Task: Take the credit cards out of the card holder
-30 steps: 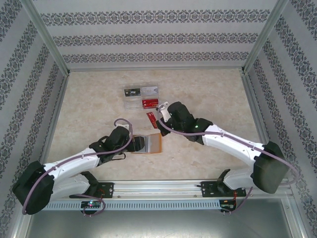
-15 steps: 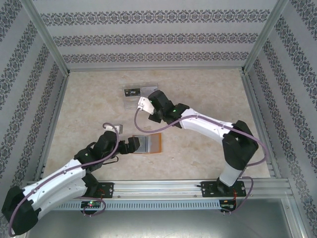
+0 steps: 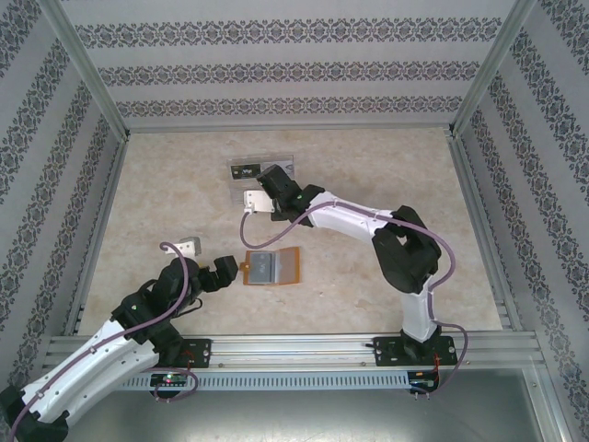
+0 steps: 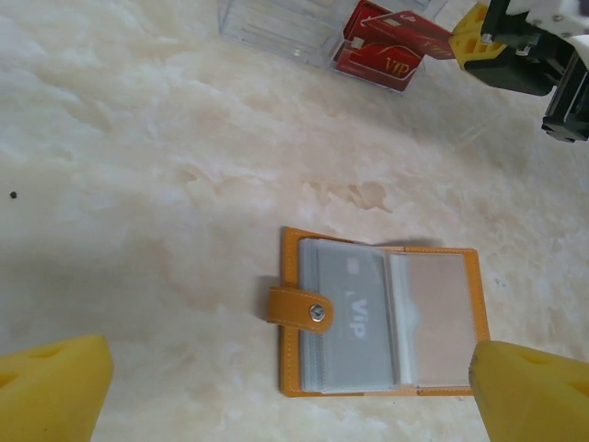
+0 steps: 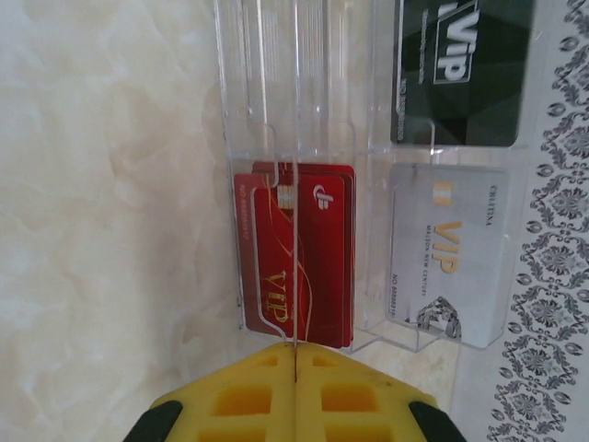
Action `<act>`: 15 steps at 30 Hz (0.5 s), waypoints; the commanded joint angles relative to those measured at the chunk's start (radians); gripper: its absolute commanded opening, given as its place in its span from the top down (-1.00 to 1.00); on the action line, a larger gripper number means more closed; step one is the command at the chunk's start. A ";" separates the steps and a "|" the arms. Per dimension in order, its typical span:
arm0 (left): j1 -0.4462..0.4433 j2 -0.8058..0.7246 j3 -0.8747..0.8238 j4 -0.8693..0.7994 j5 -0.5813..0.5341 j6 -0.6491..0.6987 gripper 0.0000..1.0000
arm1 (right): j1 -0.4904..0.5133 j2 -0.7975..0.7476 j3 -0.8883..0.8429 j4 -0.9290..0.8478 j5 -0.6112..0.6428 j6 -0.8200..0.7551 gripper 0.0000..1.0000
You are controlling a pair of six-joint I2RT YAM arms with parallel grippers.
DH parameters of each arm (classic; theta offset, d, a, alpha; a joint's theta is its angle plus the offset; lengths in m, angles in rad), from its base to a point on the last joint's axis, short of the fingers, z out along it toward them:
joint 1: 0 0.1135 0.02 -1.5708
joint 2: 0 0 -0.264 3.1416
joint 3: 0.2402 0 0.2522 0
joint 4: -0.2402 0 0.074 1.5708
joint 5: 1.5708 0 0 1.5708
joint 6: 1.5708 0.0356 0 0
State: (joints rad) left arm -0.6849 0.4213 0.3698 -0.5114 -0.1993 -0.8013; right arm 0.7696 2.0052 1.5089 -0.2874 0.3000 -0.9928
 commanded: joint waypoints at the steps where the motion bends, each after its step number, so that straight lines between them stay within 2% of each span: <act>1: 0.008 -0.006 -0.016 -0.036 -0.028 -0.014 -0.99 | -0.023 0.025 0.040 -0.004 0.027 -0.035 1.00; 15: 0.008 -0.001 -0.016 -0.036 -0.029 -0.007 -0.99 | -0.036 0.103 0.113 -0.009 0.012 -0.025 1.00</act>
State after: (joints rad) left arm -0.6849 0.4217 0.3630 -0.5179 -0.2119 -0.8009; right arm 0.7353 2.0819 1.5848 -0.2878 0.3065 -1.0180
